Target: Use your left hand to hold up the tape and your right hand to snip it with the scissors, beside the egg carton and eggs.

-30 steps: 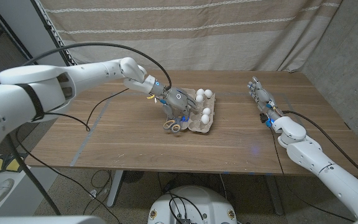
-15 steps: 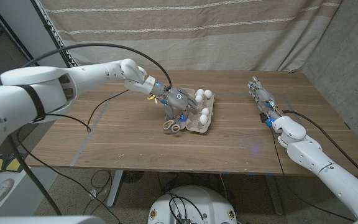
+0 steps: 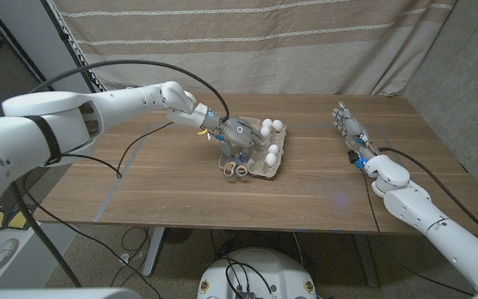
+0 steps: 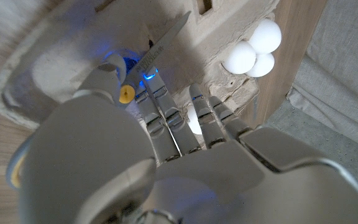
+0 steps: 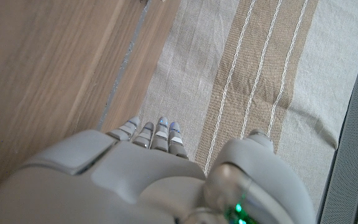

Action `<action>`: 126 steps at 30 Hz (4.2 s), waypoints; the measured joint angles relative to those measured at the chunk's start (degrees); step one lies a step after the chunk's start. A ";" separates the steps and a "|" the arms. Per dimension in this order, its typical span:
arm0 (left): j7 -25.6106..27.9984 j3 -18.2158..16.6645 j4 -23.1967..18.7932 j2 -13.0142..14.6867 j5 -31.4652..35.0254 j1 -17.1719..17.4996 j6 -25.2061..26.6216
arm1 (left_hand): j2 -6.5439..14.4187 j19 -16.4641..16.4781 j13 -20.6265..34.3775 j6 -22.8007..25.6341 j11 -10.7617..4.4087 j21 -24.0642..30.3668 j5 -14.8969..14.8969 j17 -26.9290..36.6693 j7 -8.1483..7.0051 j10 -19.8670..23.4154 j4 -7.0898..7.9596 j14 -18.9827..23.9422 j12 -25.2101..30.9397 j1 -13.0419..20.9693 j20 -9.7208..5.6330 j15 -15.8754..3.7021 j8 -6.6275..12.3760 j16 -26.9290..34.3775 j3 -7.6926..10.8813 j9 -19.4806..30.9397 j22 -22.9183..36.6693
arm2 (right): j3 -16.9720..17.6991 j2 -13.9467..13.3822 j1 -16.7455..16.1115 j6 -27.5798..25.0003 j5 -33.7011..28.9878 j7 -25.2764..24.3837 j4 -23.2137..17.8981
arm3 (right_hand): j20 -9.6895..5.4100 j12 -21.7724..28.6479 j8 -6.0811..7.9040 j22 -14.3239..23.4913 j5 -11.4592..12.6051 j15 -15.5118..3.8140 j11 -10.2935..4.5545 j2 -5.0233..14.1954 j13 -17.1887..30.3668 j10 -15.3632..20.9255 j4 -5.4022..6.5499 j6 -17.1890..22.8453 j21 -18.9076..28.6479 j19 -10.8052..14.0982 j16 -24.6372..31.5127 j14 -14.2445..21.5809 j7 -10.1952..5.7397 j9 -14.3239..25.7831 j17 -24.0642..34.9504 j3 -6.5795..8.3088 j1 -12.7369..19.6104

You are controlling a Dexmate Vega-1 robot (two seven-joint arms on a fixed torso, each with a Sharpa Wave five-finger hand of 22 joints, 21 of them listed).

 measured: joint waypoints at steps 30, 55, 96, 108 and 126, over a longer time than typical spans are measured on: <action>-5.35 -6.19 -4.26 3.07 -5.04 4.76 1.12 | 2.74 2.05 -0.06 -1.52 0.19 0.67 -4.85 4.10 -0.03 -1.49 -0.44 4.37 4.61 -2.74 -0.01 -0.50 3.25 -1.83 9.66 0.89 0.52 | 0.80 -1.05 -1.36 0.02 0.53 0.47 -1.16 | 0.00 0.00 0.00 0.00 0.00 0.00 -0.02 0.61 0.00 0.03 -0.24 0.00 0.00 0.00 0.00 0.00 0.00 0.00 0.00 0.24 0.15; -15.08 -14.95 -6.49 5.12 -12.32 9.92 0.11 | 11.86 1.60 8.83 -17.27 0.13 1.11 -6.41 12.05 -1.07 -9.36 2.96 4.46 4.64 -6.15 -0.01 -0.58 18.12 -1.83 11.76 27.14 1.07 | 0.88 -1.83 -1.85 -0.45 0.10 0.27 -3.07 | 0.00 0.00 0.00 0.00 -0.40 0.00 -0.21 0.83 0.00 0.22 -0.24 -0.01 0.00 0.00 0.00 0.00 0.01 0.00 0.00 0.24 0.37; -20.31 -23.91 -0.72 3.53 -25.79 13.52 -3.36 | 11.84 3.47 7.85 -10.38 0.16 1.55 -7.50 16.80 -0.99 -9.18 -1.12 9.80 8.56 -6.13 -0.01 -1.20 16.92 -1.44 13.40 9.33 0.63 | 0.32 -1.66 -0.49 -0.77 -0.69 0.39 -3.12 | 0.00 0.00 0.00 0.00 -0.39 0.00 -0.94 1.44 0.00 0.12 -0.63 0.51 0.00 0.00 0.00 0.00 -0.51 0.00 0.00 0.63 0.98; -22.40 -27.34 -2.93 3.97 -30.10 16.47 -1.53 | 10.62 4.10 6.52 -8.03 0.13 1.55 -7.50 17.33 -1.10 -9.13 -1.13 10.22 10.73 -4.90 -0.01 -1.40 15.21 -1.44 13.40 5.86 0.64 | 0.52 -1.46 -0.51 -0.03 -1.01 -0.14 -3.35 | 0.00 0.00 0.00 0.00 -0.54 0.00 -0.93 1.82 0.00 0.12 -0.87 0.51 0.00 0.00 0.00 0.00 -0.51 0.00 0.00 0.88 1.36; -21.39 -31.91 -8.74 5.68 -31.61 21.80 4.48 | 9.71 4.09 4.72 -5.86 0.62 1.55 -7.50 18.07 -1.42 -8.60 -1.35 11.13 11.32 -3.23 0.00 -1.72 12.97 -1.44 13.32 1.28 0.65 | 0.97 -1.35 -0.91 0.89 -1.28 -0.54 -4.11 | 0.00 0.00 0.00 -0.01 -0.61 0.00 -0.93 1.82 0.00 0.12 -0.65 0.51 0.00 0.00 0.00 0.00 -0.51 0.00 0.00 1.10 1.36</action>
